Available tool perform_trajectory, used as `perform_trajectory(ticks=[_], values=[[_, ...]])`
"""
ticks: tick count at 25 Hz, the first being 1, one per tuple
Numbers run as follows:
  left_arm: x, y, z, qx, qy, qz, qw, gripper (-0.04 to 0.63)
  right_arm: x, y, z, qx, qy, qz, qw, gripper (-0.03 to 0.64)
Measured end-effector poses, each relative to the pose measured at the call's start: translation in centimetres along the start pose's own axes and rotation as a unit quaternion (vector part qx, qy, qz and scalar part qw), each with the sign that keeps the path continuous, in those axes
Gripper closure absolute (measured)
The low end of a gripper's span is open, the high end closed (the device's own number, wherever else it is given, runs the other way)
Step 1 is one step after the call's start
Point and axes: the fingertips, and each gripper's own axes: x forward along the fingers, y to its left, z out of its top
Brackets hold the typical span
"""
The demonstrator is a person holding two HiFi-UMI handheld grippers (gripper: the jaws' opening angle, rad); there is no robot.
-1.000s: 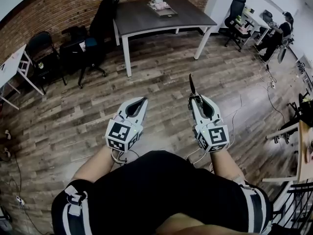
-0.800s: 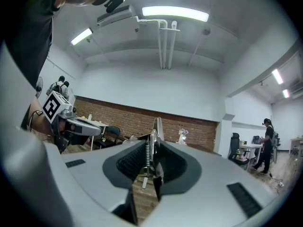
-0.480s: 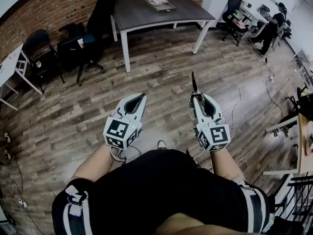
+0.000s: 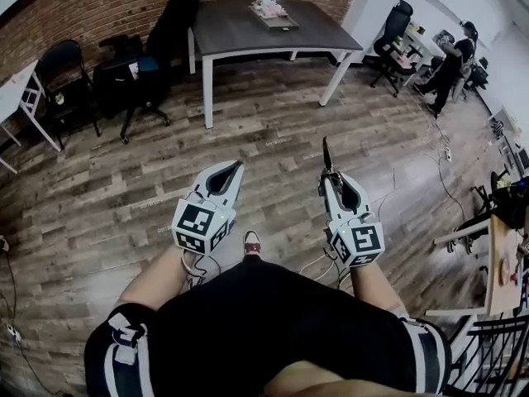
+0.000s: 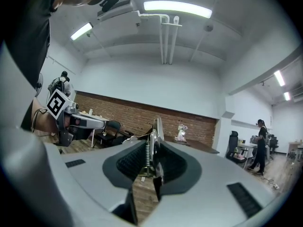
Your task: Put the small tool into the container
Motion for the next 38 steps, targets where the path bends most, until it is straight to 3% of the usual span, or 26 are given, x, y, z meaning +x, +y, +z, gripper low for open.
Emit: perform_trajectory(ticks=[12,20,26,30,38], values=[[3.6,5.1,-0.8,-0.015,-0.001,0.046,0.9988,0.586,8.7,-1.7,0.5,-0.021,-0.015,0.045,0.999,0.529],[7.9,6.0,0.0,0.007,-0.004,0.028,0.9996,0.586,11.6,-4.8,-0.3,-0.014,-0.024,0.03,0.999,0.529],[11.7,6.6,0.8,0.007,-0.01,0.018,0.9998,0.586,14.2,-7.5,-0.6,-0.012,-0.021,0.023,0.999,0.529],[13.6,7.0,0.9,-0.013,-0.009,0.01,0.9998,0.586,15.8,-8.8,-1.0,-0.004,-0.02,0.021,1.0,0.529],[17.6,7.7,1.0,0.004,0.0,0.001,1.0,0.586,18.4,-11.9,-1.9,0.017,-0.022,0.02,0.999,0.529]])
